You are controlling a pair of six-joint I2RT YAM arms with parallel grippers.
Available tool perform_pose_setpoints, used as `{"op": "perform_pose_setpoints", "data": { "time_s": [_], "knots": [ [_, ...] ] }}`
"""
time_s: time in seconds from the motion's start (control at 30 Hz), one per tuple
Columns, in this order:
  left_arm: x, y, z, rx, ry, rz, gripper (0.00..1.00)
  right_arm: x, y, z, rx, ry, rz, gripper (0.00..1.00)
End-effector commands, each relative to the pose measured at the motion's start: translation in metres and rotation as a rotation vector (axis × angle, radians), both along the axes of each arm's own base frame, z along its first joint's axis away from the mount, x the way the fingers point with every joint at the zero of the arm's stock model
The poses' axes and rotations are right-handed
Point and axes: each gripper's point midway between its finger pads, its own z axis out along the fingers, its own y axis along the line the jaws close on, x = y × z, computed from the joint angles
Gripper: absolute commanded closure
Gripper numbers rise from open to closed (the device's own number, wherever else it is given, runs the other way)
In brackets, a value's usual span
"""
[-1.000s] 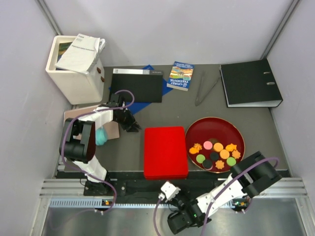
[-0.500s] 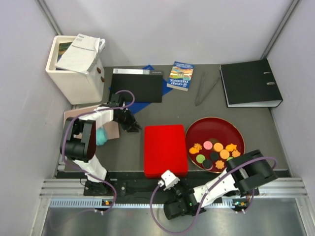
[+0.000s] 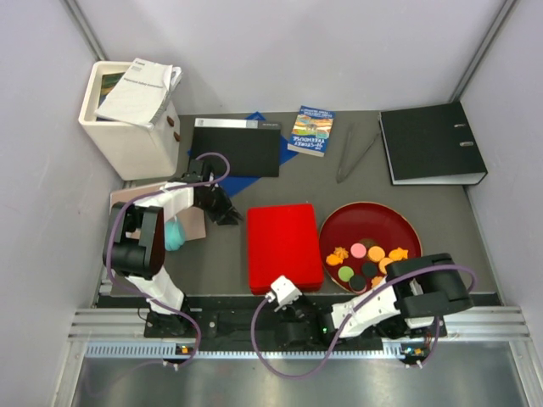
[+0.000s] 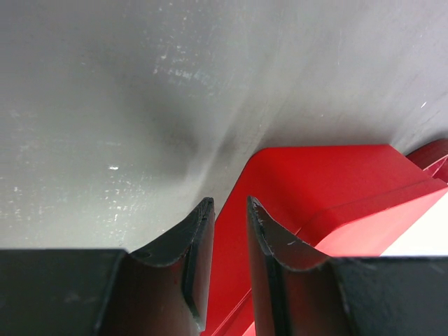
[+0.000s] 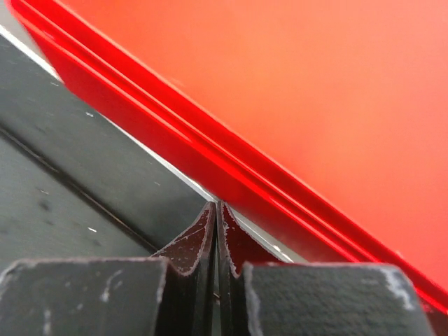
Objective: Pack the cookies
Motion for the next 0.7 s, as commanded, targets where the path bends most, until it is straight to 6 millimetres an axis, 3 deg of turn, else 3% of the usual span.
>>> {"op": "perform_pose_setpoints", "data": {
  "time_s": [0.0, 0.47, 0.67],
  "knots": [
    [0.012, 0.003, 0.011, 0.001, -0.044, 0.005, 0.70, 0.021, 0.017, 0.015, 0.059, -0.020, -0.012, 1.00],
    [0.015, 0.007, 0.011, -0.004, -0.038, 0.020, 0.70, 0.081, 0.034, 0.018, 0.062, 0.007, -0.058, 1.00],
    [0.015, 0.008, 0.011, -0.010, -0.036, 0.025, 0.70, 0.079, 0.035, 0.018, 0.039, 0.029, -0.026, 1.00]
  ]
}}
